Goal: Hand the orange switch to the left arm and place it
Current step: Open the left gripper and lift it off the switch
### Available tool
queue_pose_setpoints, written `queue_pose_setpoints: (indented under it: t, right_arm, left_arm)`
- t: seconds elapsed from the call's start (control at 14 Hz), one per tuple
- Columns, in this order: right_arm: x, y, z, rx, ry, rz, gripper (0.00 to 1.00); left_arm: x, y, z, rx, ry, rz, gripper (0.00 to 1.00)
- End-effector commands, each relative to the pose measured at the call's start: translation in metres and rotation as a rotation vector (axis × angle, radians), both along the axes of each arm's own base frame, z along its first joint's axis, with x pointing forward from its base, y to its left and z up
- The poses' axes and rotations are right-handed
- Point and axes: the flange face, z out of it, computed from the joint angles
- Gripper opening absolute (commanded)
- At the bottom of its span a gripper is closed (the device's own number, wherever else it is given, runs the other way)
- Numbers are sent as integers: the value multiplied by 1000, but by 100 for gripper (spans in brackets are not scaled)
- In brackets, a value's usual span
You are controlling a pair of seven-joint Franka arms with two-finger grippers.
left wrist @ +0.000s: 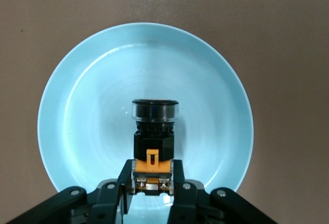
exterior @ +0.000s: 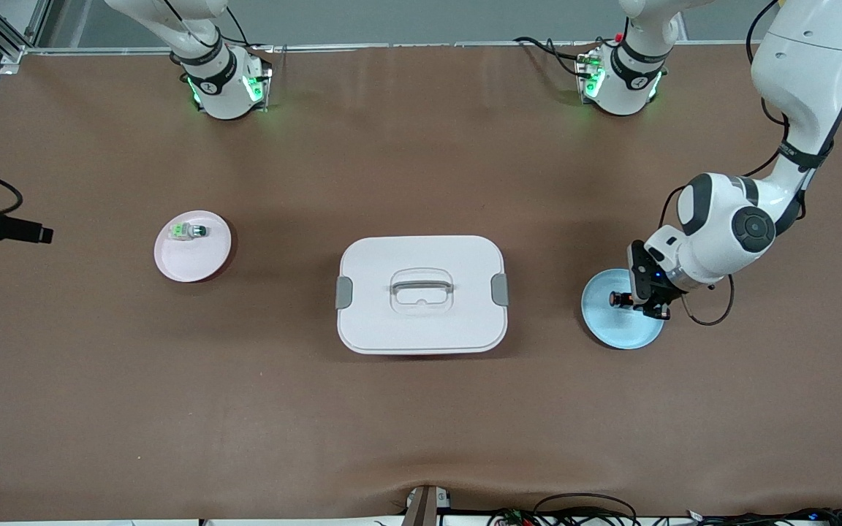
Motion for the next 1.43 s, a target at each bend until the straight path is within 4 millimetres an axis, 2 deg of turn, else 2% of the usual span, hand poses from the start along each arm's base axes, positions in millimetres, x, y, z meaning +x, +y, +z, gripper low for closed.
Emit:
queue_pose_setpoints:
  t: [0.0,0.07,0.21,0.36,0.64,0.79,0.93,1.21,1.36]
  right_arm:
    - [-6,7,10,0,-14,4,100]
    - [-8,10,17,-1,-28,10,100]
    - [-12,25,34,-18,-89,25,100]
    - [-18,24,31,-19,-91,21,100]
    - [-40,28,25,-22,-149,21,100]
    - [-50,30,26,-23,-177,22,100]
    - [-54,31,28,-22,-177,22,100]
    - [-60,38,31,-22,-178,33,100]
    - [-60,42,33,-20,-183,41,100]
  left_arm:
    - [-1,0,-4,-2,-24,-27,71]
    - [-1,2,-1,-2,-28,-13,100]
    - [5,11,13,-1,-53,24,100]
    - [10,10,31,-2,-79,83,100]
    - [24,10,92,-11,-140,287,100]
    - [29,-10,134,-20,-140,390,100]
    - [41,-18,172,-15,-93,500,100]
    - [59,-19,262,-19,-53,777,100]
    - [60,-19,296,-12,-9,937,100]
